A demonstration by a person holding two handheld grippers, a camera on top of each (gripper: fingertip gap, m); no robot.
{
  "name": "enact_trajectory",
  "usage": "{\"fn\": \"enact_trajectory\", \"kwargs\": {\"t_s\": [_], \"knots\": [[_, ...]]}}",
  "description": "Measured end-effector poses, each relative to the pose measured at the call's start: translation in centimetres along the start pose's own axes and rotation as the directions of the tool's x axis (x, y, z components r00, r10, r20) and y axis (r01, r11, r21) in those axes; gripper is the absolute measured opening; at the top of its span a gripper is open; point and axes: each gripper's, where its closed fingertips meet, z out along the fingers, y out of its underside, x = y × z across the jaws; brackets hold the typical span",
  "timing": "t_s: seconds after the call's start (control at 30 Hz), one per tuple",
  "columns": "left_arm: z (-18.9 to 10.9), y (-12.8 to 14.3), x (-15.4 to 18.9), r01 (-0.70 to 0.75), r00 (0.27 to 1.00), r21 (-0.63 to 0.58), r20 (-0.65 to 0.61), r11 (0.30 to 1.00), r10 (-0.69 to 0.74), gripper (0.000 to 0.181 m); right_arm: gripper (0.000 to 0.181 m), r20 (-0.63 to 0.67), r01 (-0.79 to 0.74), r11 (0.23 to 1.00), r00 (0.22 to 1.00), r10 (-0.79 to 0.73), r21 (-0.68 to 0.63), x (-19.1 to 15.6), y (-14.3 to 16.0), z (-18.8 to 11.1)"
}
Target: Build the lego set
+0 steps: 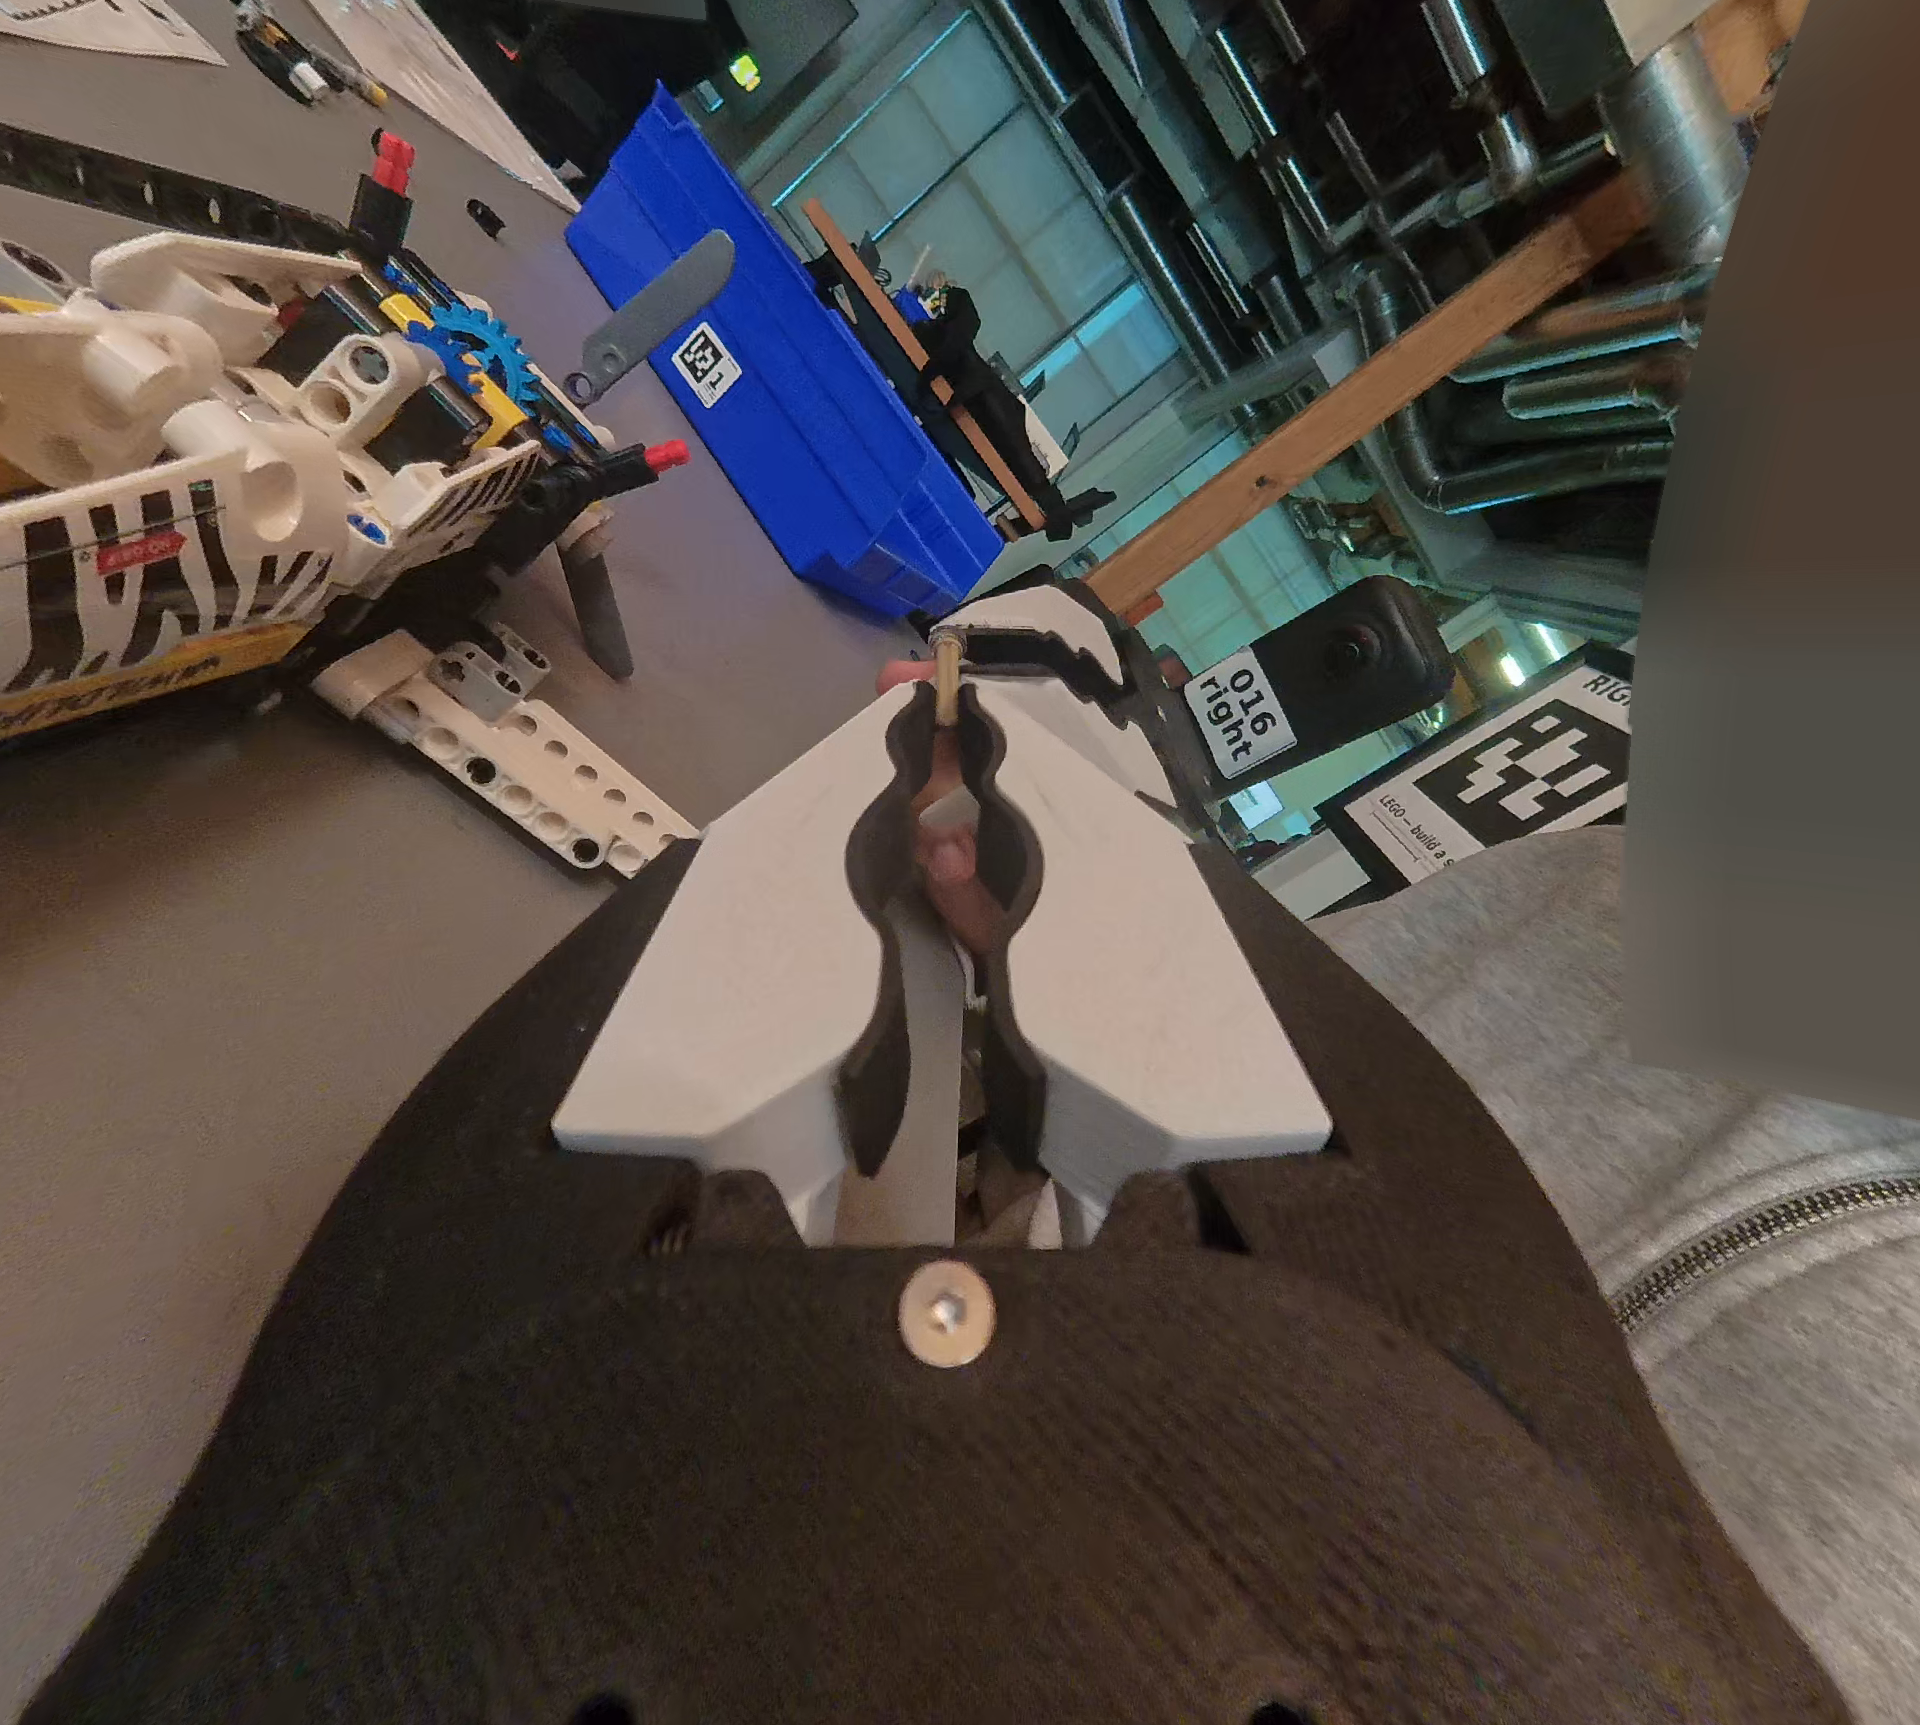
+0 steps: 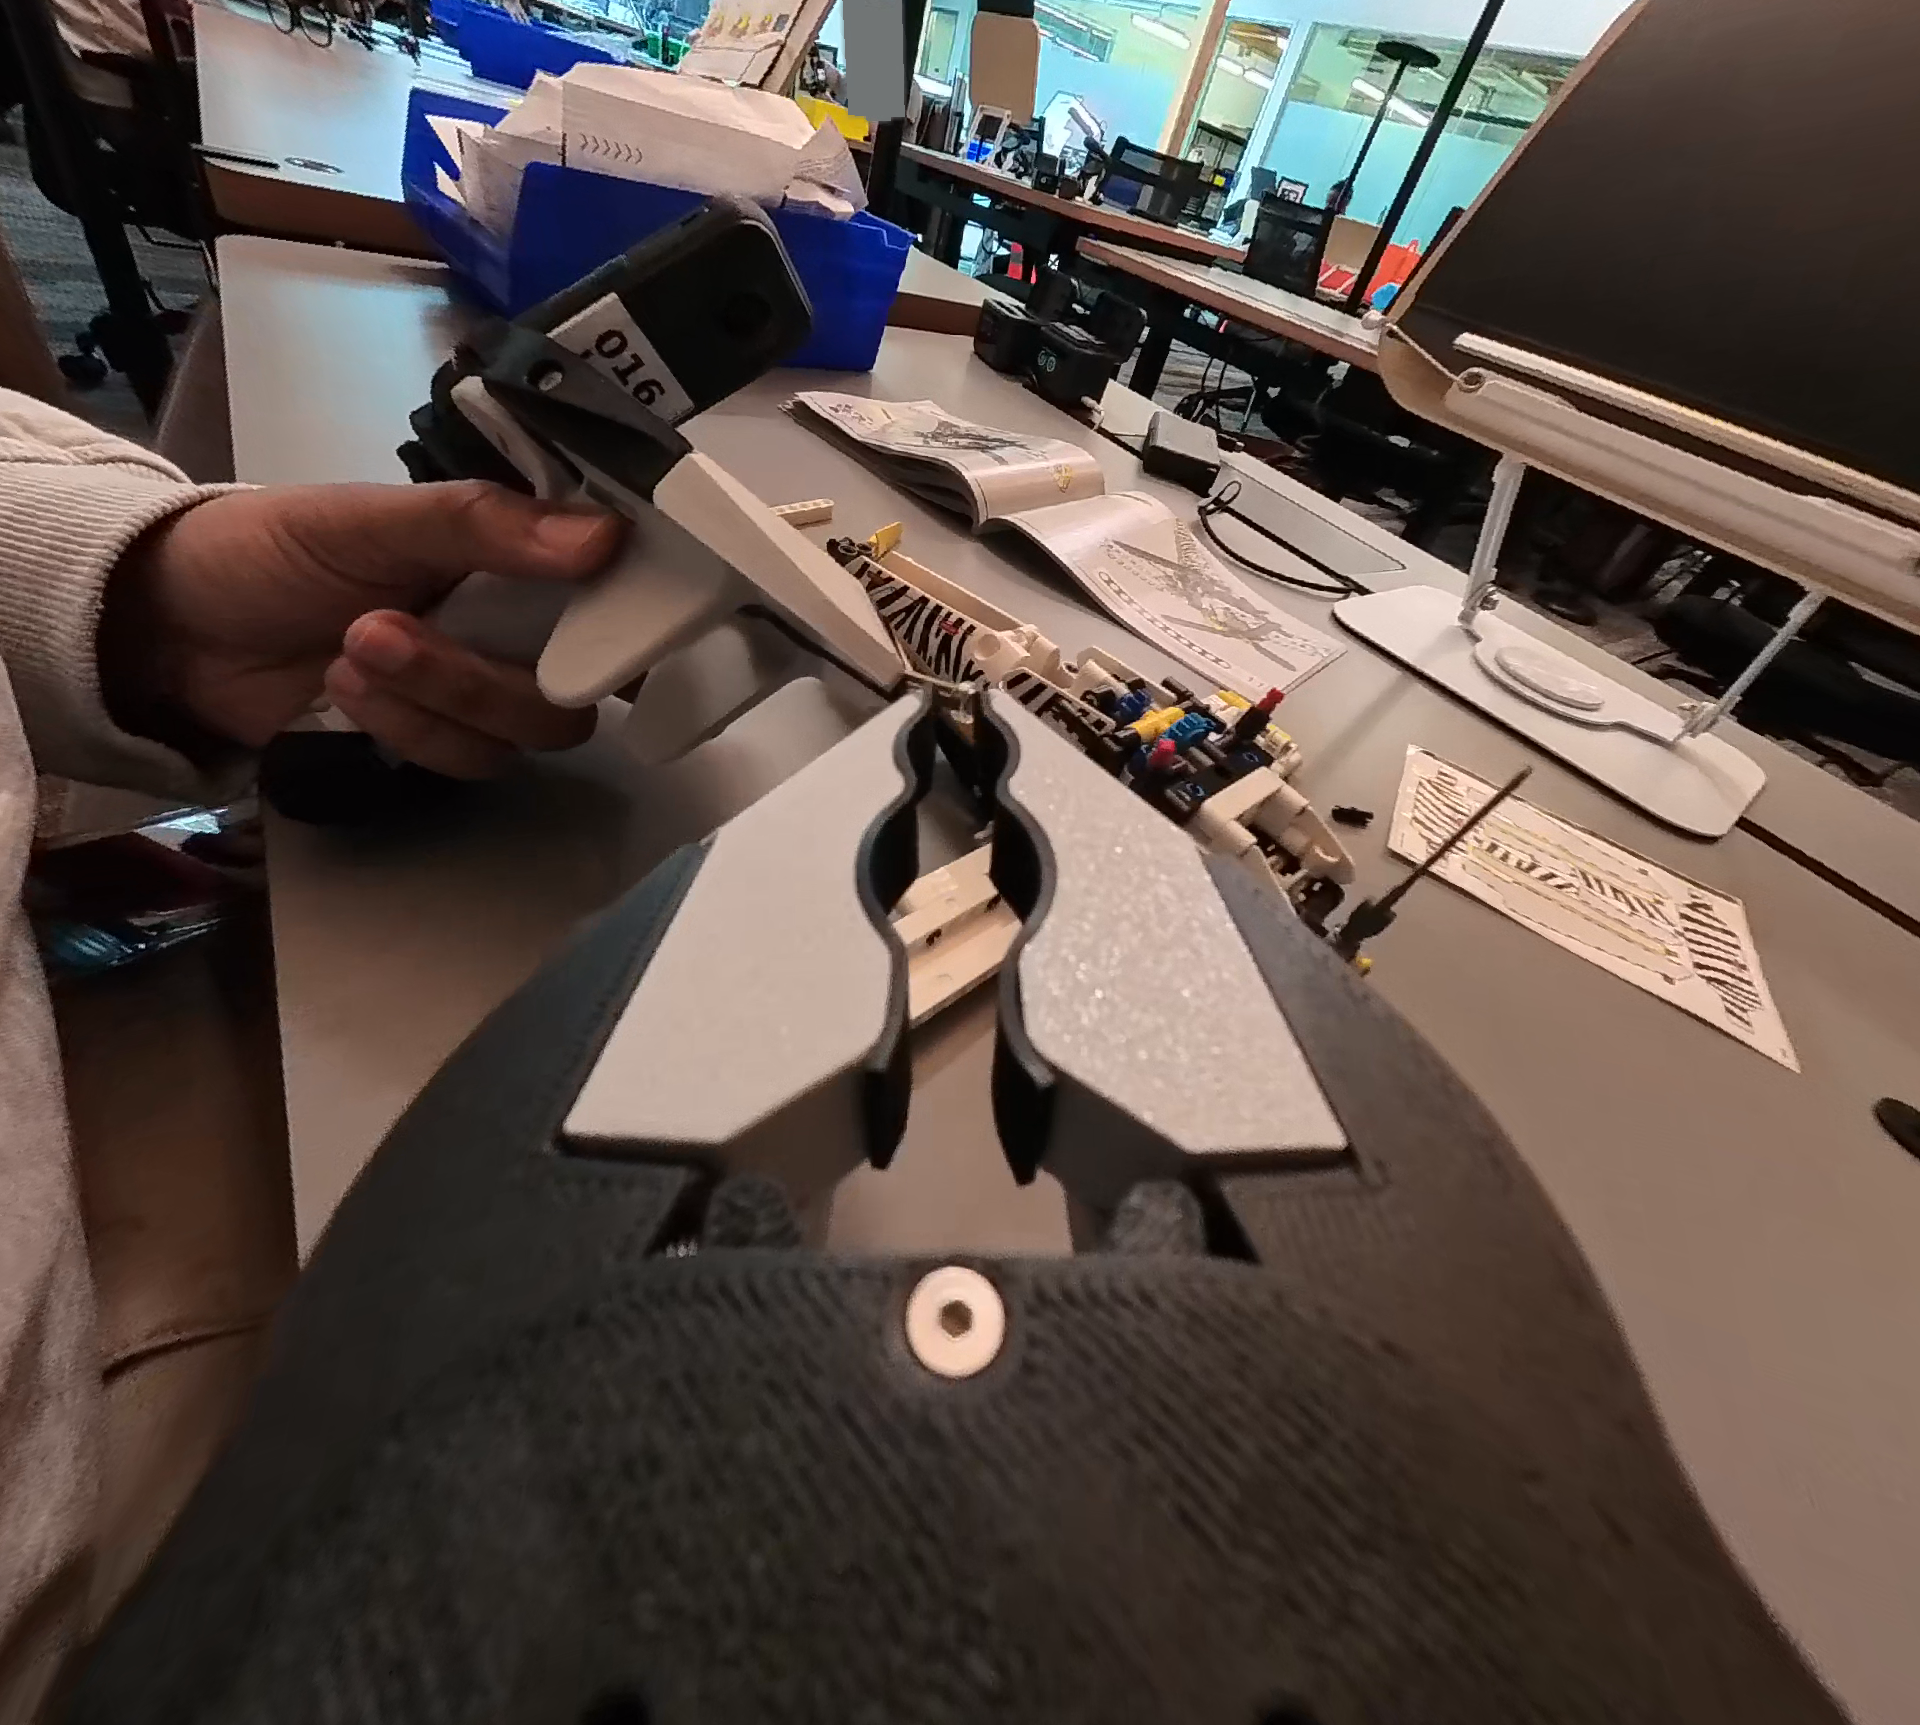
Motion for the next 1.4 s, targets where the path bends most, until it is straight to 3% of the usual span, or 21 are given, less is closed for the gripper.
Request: {"fn": "enact_trajectory", "kwargs": {"t_s": [0.53, 0.9, 1.03, 1.23, 1.4], "knots": [[0.0, -0.1, -0.1, -0.006, 1.000, -0.003, 0.002, 1.000, 0.006, 0.001, 0.001, 0.012, -0.025, 1.000, 1.000, 0.025, 0.008, 0.1, -0.1, -0.1], [0.0, -0.2, 0.1, -0.005, 1.000, -0.004, -0.016, 1.000, 0.005, 0.018, 0.000, -0.003, -0.048, 0.998, 0.999, 0.048, 0.027, 0.6, -0.3, -0.4], [-0.1, -0.6, 0.0, -0.002, 1.000, 0.020, -0.009, 1.000, 0.002, 0.025, 0.000, -0.065, -0.031, 1.000, 0.997, 0.031, 0.007, 1.8, -0.1, -1.0], [0.4, -0.6, -2.3, -0.094, 0.977, -0.007, 0.194, 0.996, 0.093, 0.030, 0.000, -0.181, -0.158, 0.974, 0.975, 0.129, -0.161, 5.1, 2.7, -2.1], [1.1, -0.4, -4.4, -0.200, 0.895, -0.110, 0.385, 0.974, 0.227, 0.028, 0.000, -0.219, -0.362, 0.920, 0.920, 0.326, -0.153, 6.8, 4.2, -3.5]]}}
